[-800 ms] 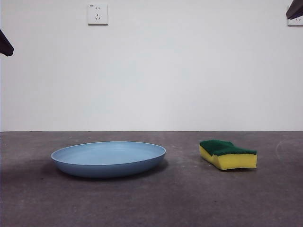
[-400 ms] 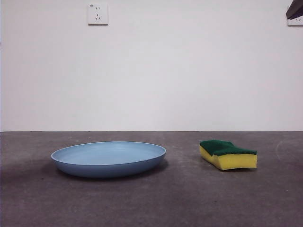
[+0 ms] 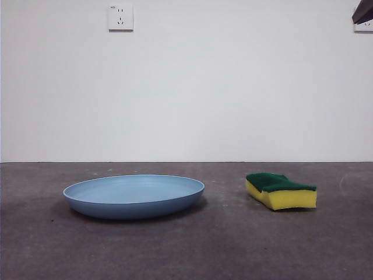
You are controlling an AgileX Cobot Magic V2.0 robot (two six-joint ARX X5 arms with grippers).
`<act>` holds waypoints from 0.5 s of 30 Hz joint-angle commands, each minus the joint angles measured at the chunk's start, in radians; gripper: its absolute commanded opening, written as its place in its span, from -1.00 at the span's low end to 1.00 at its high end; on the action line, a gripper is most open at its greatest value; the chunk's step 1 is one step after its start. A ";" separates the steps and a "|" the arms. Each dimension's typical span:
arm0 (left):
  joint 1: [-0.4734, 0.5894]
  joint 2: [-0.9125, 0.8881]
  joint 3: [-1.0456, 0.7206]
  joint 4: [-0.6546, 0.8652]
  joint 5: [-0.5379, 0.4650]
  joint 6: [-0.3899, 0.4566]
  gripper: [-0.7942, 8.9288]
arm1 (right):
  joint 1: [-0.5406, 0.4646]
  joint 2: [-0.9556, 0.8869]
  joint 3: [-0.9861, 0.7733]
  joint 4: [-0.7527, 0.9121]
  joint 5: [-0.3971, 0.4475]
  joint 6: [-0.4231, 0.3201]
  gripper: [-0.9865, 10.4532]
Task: Pick up the plate,pick up the cloth,clean the plate with the cloth
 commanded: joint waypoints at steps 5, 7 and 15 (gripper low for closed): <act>0.059 -0.075 -0.201 0.127 0.019 -0.001 -0.84 | 0.001 -0.001 -0.006 0.006 0.003 0.006 -0.86; 0.064 -0.096 -0.241 0.137 0.021 -0.008 -0.84 | 0.002 -0.001 -0.006 0.006 0.003 0.006 -0.86; 0.068 -0.191 -0.342 0.132 0.021 -0.027 -0.84 | 0.001 -0.001 -0.006 0.006 0.003 0.006 -0.86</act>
